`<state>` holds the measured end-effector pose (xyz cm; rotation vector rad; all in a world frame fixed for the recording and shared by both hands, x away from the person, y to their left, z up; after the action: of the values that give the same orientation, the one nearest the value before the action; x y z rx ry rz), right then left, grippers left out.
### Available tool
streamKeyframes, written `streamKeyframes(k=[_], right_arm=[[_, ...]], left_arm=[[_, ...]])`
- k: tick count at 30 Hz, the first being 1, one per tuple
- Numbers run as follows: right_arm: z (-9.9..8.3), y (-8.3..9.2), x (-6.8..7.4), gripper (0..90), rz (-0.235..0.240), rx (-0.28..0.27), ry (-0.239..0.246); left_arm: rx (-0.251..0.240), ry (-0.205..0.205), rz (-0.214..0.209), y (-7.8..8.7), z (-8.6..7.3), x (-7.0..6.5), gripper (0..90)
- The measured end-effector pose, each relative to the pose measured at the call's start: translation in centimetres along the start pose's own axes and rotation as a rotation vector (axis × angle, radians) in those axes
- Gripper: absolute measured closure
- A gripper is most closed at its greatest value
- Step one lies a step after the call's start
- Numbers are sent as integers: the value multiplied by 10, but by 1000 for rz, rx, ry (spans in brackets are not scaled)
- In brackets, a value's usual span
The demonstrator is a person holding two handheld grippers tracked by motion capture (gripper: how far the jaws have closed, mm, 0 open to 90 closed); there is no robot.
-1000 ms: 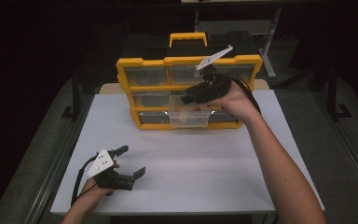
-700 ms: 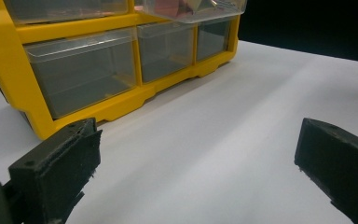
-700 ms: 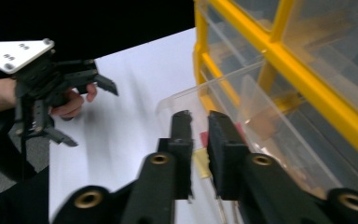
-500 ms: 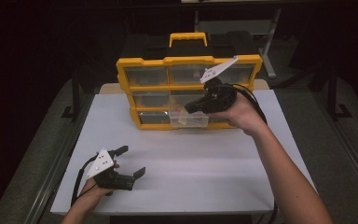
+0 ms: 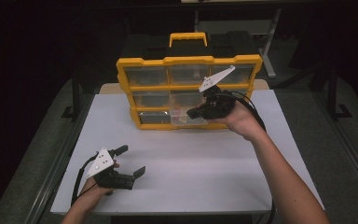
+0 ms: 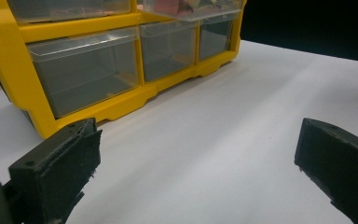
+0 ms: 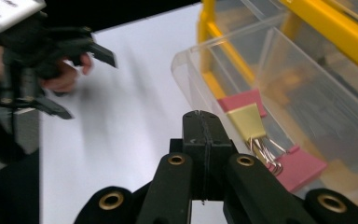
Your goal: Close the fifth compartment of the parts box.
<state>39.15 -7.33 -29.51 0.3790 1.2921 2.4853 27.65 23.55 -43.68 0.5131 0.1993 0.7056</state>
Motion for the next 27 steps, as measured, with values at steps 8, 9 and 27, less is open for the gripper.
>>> streamKeyframes(k=[8, 9, 27], right_arm=[[7, -5, -17, 892, -39, -18, -17], [8, -5, -17, 893, -36, -16, -41], [20, -17, -46, 892, -134, -52, -101]], left_arm=[[8, -8, -9, -2, 0, -1, 0], [15, -19, -8, -2, -1, -2, 0], [27, -28, -24, -3, 0, -3, 0]])
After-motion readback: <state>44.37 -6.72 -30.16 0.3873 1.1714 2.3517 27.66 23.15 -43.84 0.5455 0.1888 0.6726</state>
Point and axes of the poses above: each handheld gripper's, and its own axes: y roughly backward along the jaws, z roughly out of its top, x roughly to its left, the point moved 3 cm from there along -y, roughly forward along the jaws, and after that the axes turned 15 degrees about x, right-handed, at the moved point
